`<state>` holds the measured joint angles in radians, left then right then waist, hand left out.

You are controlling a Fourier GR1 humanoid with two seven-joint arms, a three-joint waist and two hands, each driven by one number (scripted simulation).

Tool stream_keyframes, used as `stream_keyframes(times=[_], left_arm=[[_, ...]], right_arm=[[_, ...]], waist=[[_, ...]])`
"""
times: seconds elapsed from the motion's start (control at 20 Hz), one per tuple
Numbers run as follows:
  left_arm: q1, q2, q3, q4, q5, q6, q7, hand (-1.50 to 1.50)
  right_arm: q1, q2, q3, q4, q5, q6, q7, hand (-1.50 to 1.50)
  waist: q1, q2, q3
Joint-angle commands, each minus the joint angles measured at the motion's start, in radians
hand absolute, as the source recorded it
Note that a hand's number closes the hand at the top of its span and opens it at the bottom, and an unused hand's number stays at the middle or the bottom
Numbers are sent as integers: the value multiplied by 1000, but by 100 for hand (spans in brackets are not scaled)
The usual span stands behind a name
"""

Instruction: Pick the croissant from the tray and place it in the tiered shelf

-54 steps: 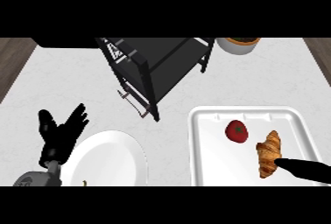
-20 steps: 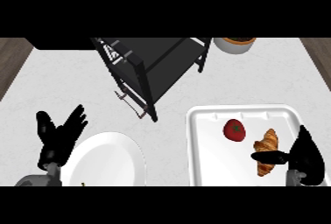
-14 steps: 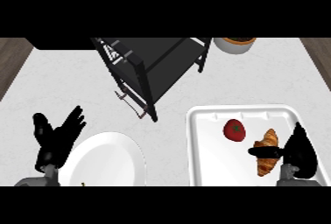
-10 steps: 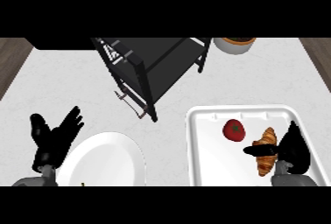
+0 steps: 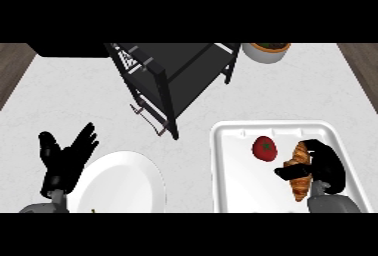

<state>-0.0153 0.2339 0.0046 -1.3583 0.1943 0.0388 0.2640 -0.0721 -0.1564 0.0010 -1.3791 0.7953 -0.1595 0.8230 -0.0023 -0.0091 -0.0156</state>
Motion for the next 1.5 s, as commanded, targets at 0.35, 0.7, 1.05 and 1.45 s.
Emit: stream_keyframes(times=[0.35, 0.7, 1.05, 1.45], left_arm=[[-62, -16, -25, 14, -14, -22, 29, 0], [-60, -6, -18, 35, -25, -20, 21, 0], [-36, -1, 23, 14, -6, 2, 41, 0], [-5, 32, 47, -15, 11, -50, 37, 0]], right_arm=[[-126, 48, 416, -73, 6, 257, -363, 150], [-273, 56, 656, -247, -134, 508, -728, 150], [-300, -26, 417, -682, -353, 683, -631, 150], [-636, -19, 46, -654, -654, 858, -322, 150]], waist=[[106, 17, 16], [66, 8, 16], [-11, 3, 15], [4, 7, 15]])
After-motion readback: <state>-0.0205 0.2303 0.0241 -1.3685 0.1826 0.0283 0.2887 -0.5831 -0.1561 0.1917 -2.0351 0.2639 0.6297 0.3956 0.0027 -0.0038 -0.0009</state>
